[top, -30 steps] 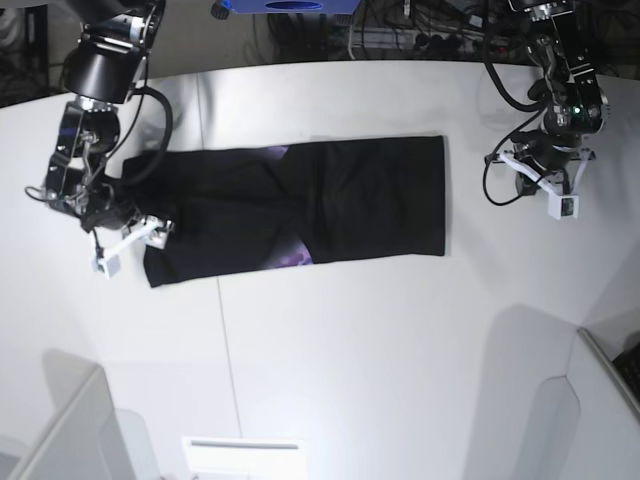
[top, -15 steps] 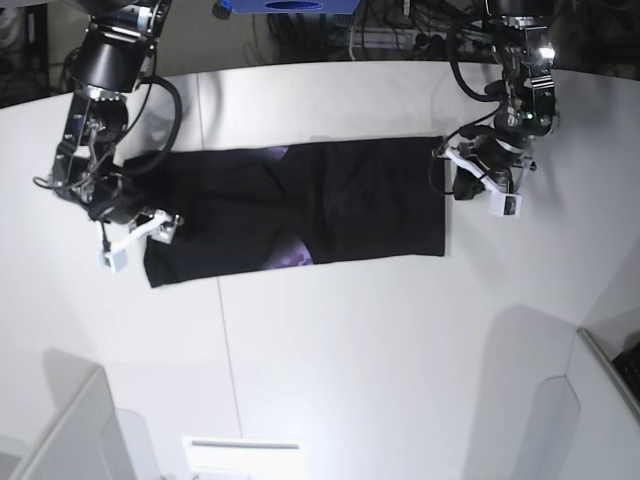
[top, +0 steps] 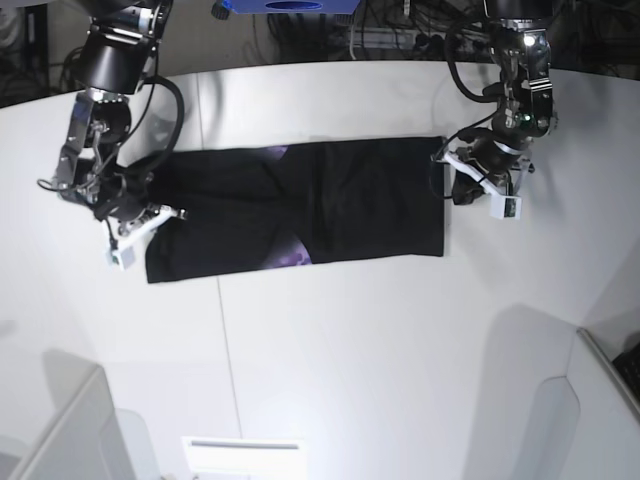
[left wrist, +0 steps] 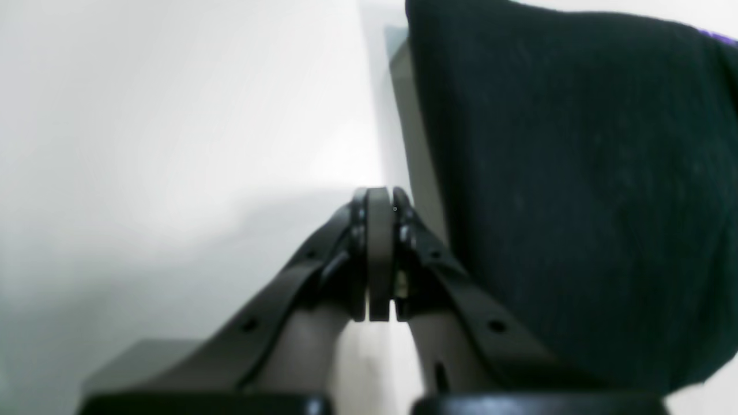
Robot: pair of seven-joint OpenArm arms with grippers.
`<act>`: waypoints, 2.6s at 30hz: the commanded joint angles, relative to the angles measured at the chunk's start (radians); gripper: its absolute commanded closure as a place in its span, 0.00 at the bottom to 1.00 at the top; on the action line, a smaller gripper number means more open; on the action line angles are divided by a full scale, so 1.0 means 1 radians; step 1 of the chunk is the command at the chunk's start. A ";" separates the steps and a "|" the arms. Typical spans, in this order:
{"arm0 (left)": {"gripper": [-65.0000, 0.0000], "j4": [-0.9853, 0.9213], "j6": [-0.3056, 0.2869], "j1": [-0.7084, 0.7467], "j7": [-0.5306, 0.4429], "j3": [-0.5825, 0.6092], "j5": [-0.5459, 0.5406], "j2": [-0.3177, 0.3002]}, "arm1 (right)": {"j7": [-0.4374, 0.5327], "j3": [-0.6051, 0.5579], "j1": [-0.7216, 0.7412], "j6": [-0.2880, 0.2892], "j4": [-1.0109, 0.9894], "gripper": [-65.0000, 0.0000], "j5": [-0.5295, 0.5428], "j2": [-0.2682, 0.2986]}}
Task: Fold the T-shirt properly
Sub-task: 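Grasp the other strip end with the right gripper and fold it toward the left gripper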
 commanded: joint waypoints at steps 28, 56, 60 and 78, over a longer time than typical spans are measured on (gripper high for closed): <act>1.00 0.004 0.002 -0.041 0.030 0.072 0.017 0.015 | -0.074 -0.345 -0.100 -0.130 0.498 1.00 0.011 -0.080; 1.00 0.014 0.002 0.012 0.030 0.126 0.015 0.018 | 0.007 -0.633 -0.172 -0.328 0.544 1.00 0.011 -0.191; 1.00 0.014 0.002 0.012 0.030 0.126 0.015 0.018 | 0.044 -0.675 -0.187 -0.339 0.544 1.00 0.011 -0.189; 1.00 0.037 0.002 0.023 0.030 0.124 0.013 0.015 | 0.168 -0.802 -0.143 -0.411 0.390 1.00 0.011 -0.198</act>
